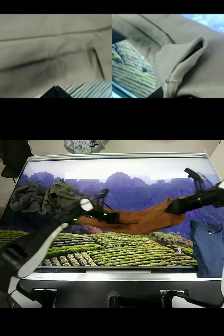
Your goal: Fold the shirts.
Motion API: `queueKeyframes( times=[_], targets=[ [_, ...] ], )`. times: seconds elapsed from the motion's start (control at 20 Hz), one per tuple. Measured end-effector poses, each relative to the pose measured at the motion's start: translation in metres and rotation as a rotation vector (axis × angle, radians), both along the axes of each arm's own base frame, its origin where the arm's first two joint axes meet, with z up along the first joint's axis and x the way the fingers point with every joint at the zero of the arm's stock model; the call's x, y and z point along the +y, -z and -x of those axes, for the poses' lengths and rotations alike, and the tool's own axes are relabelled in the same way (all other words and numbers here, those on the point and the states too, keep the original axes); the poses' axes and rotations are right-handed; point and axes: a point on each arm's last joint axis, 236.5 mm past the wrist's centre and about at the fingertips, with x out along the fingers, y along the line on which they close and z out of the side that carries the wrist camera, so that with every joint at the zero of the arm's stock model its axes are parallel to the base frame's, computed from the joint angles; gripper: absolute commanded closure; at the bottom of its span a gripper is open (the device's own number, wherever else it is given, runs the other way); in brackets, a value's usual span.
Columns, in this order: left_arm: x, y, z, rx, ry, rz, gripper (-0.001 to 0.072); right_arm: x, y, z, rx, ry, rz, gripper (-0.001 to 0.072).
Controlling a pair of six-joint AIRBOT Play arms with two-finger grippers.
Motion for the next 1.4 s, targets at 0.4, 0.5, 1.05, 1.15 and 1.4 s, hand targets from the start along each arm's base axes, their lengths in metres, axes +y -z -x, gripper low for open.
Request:
queueKeyframes(
  times=[0.4,0.5,1.05,1.15,1.4],
  targets=[
    [-0.135,0.037,0.066,0.219,0.061,0.165,0.0672,0.003,-0.077,0.059,-0.118,0.035,0.088,0.0667],
    [-0.149,0.04,0.08,0.26,0.074,0.188,0.0674,0.002,-0.08,0.065,-0.112,0.04,0.098,0.0668],
    [0.02,-0.153,-0.047,-0.264,-0.06,0.082,0.0672,0.097,-0.017,0.005,-0.048,-0.121,-0.022,0.0668],
    [0.065,-0.214,-0.057,-0.393,-0.125,0.079,0.0671,0.131,0.009,-0.013,-0.019,-0.129,-0.067,0.0666],
    [0.125,-0.317,-0.033,-0.598,-0.197,0.092,0.0671,0.204,0.069,-0.044,0.09,-0.069,-0.227,0.002]
  ],
)
